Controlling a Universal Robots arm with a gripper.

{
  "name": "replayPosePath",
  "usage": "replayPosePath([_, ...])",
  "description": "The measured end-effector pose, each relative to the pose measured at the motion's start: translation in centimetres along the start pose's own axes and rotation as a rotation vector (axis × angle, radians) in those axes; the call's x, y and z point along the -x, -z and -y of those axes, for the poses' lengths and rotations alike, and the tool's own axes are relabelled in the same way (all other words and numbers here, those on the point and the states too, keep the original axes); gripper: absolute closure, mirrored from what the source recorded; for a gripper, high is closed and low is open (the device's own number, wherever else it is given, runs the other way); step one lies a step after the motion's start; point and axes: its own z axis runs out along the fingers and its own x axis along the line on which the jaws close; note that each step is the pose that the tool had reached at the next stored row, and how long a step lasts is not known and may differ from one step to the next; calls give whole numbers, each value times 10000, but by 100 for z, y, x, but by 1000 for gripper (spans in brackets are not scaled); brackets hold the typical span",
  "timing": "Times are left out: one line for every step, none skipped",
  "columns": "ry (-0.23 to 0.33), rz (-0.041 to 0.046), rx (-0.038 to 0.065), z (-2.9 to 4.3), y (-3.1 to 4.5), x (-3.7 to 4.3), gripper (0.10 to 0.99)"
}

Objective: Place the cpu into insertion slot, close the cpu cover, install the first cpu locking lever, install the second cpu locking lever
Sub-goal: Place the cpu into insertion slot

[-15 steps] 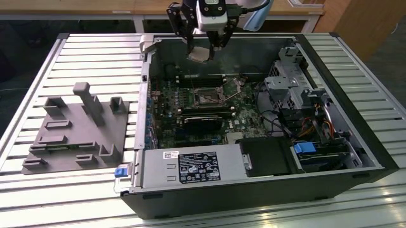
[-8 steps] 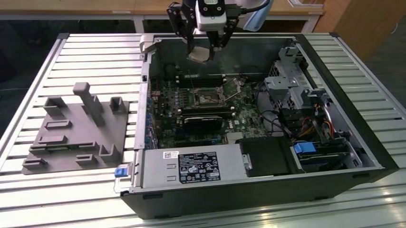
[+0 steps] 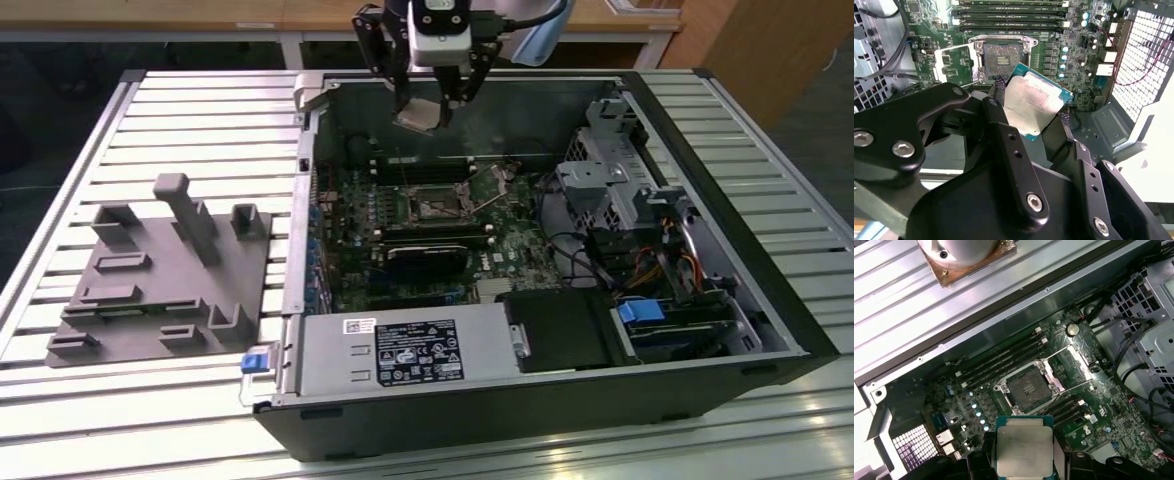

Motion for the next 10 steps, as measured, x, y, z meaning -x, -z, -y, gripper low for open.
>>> replayPosePath([-96,8,0,0,0,0,545])
replayPosePath([-188,17,1,0,-1,0,545])
replayPosePath([-287,26,2,0,-2,0,545])
replayPosePath([-379,35,2,0,-3,0,545])
replayPosePath([-467,44,2,1,-4,0,545])
replayPosePath([-544,50,3,1,-5,0,545])
replayPosePath([-628,58,2,1,-5,0,545])
replayPosePath([-708,65,3,1,-5,0,545])
replayPosePath([-793,73,4,1,-6,0,545])
replayPosePath([-874,80,5,1,-6,0,545])
